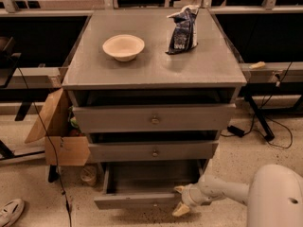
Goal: Open bottom drawer
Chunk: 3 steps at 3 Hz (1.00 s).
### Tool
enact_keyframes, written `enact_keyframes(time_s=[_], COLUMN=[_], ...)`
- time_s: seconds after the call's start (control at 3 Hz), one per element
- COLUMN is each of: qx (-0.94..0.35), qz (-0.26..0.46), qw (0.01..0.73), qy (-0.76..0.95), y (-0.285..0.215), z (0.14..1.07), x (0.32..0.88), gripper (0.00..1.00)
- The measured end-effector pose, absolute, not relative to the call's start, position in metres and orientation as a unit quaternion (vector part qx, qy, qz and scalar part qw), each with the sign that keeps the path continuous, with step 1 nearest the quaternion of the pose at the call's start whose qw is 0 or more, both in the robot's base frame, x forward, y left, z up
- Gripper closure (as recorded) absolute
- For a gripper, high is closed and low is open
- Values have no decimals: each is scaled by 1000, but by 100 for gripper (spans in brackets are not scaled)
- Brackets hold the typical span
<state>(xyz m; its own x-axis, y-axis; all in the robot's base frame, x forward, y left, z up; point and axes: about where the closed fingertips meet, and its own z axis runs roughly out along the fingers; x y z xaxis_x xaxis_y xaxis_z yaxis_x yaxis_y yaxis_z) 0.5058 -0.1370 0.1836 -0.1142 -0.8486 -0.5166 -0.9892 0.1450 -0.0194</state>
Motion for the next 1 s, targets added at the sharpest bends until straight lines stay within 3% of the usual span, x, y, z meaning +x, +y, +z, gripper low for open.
enact_keyframes(time_s=[0.33, 1.0], qx=[-663, -720], qz=[192, 236], qw=[218, 221], qy=[690, 614], y=[-131, -118], z=[181, 175], x=[493, 485], gripper=[0, 0])
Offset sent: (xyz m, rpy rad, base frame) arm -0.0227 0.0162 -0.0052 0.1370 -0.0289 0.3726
